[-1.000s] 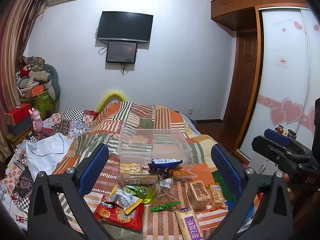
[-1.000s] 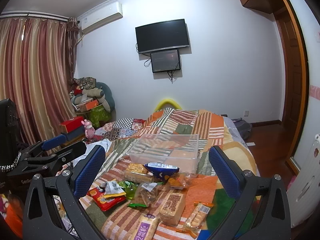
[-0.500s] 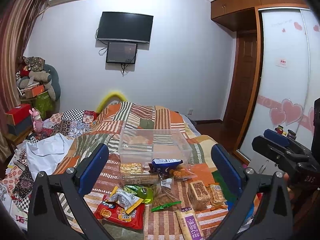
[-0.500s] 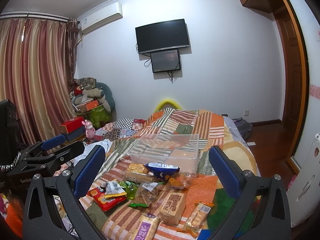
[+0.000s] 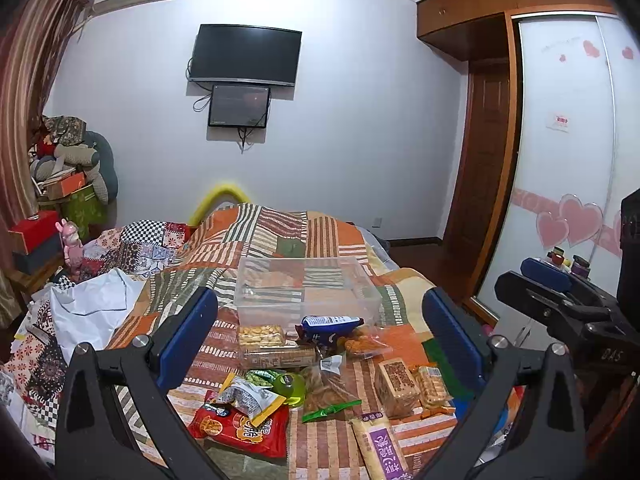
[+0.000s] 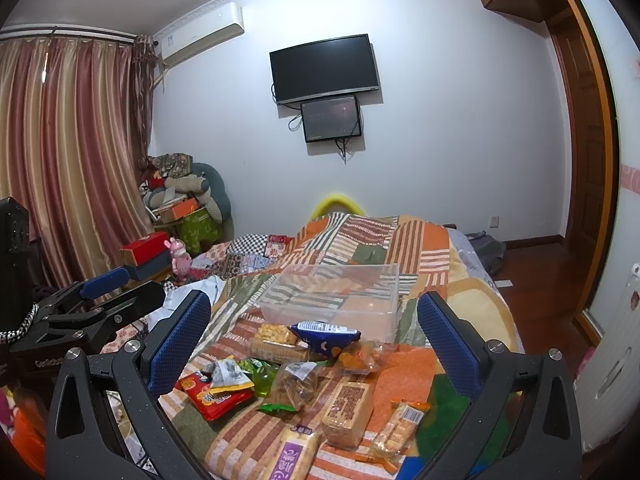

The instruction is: Organize snacks

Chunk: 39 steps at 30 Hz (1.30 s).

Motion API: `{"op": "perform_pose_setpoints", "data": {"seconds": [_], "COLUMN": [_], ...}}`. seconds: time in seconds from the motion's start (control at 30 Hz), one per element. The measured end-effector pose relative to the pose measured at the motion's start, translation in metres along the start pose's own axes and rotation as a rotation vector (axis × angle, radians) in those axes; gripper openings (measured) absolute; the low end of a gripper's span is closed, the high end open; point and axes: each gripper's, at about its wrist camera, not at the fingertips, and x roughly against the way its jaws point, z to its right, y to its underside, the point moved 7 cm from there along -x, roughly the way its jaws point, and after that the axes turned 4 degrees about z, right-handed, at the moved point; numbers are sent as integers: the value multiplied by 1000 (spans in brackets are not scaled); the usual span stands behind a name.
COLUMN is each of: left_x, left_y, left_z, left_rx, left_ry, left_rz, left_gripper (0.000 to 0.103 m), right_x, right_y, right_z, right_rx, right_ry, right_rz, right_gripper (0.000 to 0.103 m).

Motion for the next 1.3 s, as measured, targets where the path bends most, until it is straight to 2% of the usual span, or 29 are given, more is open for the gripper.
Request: {"op": "perform_pose_setpoints", "data": {"seconds": [0.13, 0.27, 0.4, 0.57, 0.63, 0.77, 0.83, 1.1, 1.3], "left_x": [-4, -11, -23, -37, -40, -48, -54, -71, -87], "left_y": [4, 13, 28, 55, 65, 89, 103, 142, 166], "left_z": [-3, -7, -13, -18, -21, -33, -41, -74, -85], "left_rx": [-7, -3, -6, 2, 9, 13, 18, 77, 123], "left_ry": [-3, 14, 7, 13, 8, -34, -51, -86, -73], "left_rz": [-10, -52, -131, -229, -258, -312, -353, -449, -535], "left_gripper": [103, 102, 85, 76, 73, 71, 63, 62, 65], "right_x": [-3, -8, -17, -32, -38, -46, -51, -60, -71], "right_y": [3, 10, 27, 65, 83, 111, 126, 161, 186], "right_z": [4, 13, 20, 20, 17, 13, 11, 2, -6], "right_rx": [-3, -5, 0, -3, -14, -52, -74, -97, -93], "right_ry": [4, 20, 24, -11, -34, -70, -87, -105, -118], "right_rz": [-16, -45, -115, -257, -322, -428, -477, -599, -690], "right_gripper": [103, 103, 102, 86, 76, 62, 58, 57, 57]}}
